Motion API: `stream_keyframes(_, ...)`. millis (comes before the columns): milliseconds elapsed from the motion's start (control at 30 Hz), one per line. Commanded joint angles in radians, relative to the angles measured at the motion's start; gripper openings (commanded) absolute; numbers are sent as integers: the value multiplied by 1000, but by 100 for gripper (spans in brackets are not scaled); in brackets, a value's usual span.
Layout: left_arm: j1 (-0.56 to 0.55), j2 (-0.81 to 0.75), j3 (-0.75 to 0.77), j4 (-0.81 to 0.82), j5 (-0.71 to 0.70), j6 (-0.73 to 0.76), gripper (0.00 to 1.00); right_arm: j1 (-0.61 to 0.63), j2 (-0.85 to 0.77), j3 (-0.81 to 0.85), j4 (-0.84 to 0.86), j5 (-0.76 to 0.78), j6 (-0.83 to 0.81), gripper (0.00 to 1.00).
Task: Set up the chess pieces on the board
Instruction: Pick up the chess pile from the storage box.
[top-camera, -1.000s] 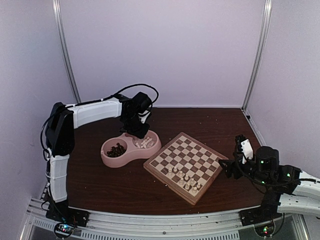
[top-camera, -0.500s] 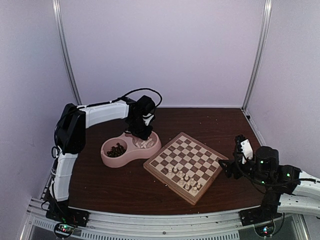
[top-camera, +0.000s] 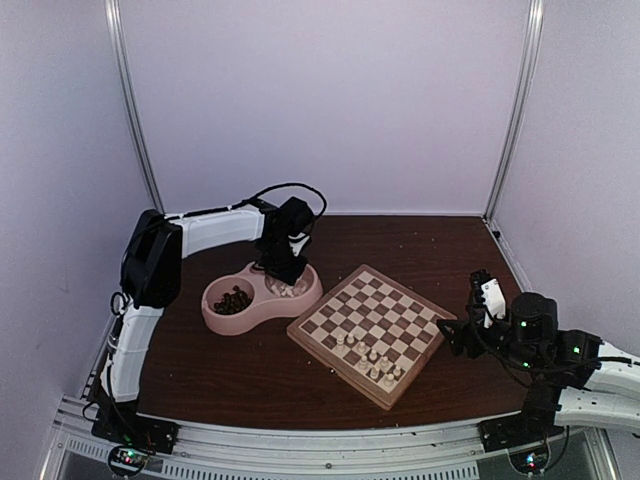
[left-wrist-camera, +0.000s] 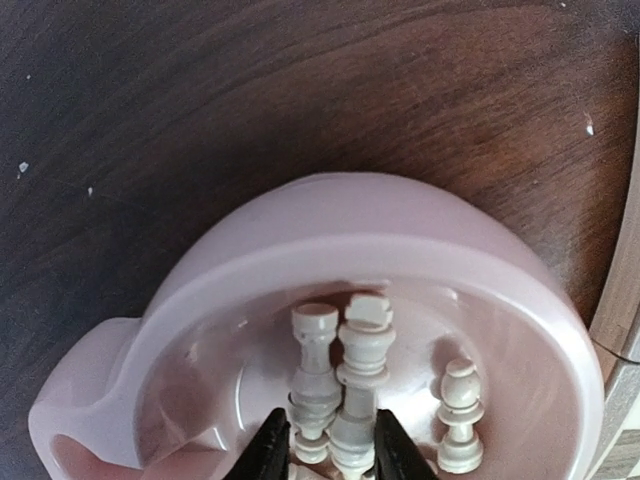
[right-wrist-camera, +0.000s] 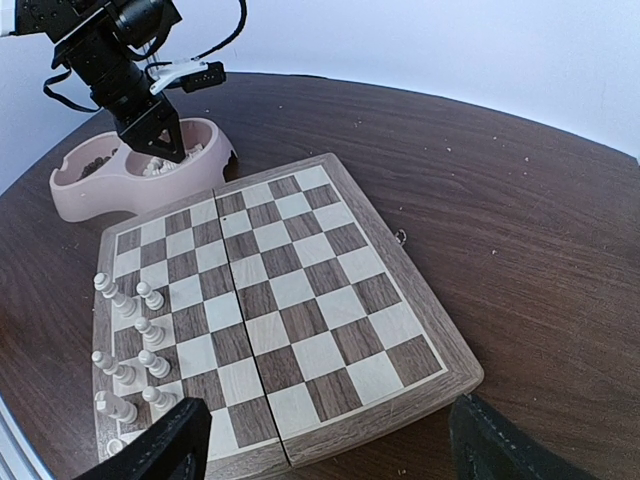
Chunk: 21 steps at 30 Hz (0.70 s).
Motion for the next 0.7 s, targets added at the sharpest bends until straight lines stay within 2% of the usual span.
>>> stream_keyframes(0,9,17,30,-8,-39,17,31,-4,3,8,18,11,-8,85)
stream_keyframes(233,26,33,24,-8,-17,15,25,-4,9,9,20,10,-10,85)
stream_keyframes(533,31,58,21,-11,47,11,24,-4,10,8,21,11,-8,85)
stream_keyframes(667,31,53,27,-21,105,19,27,-4,14,9,20,11,-8,85)
